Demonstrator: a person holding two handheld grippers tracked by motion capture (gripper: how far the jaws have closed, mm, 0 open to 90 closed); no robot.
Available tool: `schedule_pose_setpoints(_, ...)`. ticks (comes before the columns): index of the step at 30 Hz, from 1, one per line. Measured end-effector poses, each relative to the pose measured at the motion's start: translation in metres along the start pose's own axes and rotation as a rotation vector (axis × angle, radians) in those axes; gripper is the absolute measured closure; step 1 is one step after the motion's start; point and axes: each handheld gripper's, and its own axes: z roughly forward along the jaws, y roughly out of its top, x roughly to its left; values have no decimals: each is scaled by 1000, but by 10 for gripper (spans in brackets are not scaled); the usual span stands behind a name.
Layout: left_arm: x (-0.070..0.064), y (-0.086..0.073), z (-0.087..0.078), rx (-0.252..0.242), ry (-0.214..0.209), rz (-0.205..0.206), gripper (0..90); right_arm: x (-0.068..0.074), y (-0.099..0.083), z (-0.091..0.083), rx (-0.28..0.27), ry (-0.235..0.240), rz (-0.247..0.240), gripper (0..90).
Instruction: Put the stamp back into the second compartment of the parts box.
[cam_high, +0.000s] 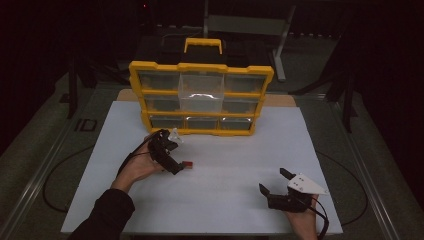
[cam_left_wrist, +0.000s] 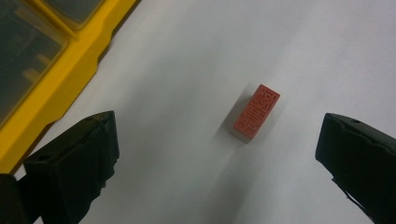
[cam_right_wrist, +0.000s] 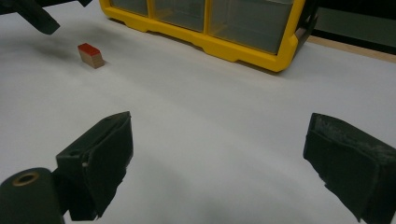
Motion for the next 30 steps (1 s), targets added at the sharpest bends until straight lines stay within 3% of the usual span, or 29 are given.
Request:
schedule_pose_setpoints(8,-1,1,9,16,-40,-3,20,0,0,0,2,1,-1,83)
schedule_pose_setpoints(14,-6,2,16,29,-36,13,95,0,0,0,5,1,-3,83)
schedule_pose_setpoints(16,-7,2,18,37,-33,14,151,0,0,1,5,1,-3,83)
schedule_pose_setpoints(24,-9,3,25,36,-116,22,428,0,0,1,5,3,-5,83)
schedule_pose_setpoints(30,-12,3,34,53,-134,35,542,1,0,1,6,5,-6,83)
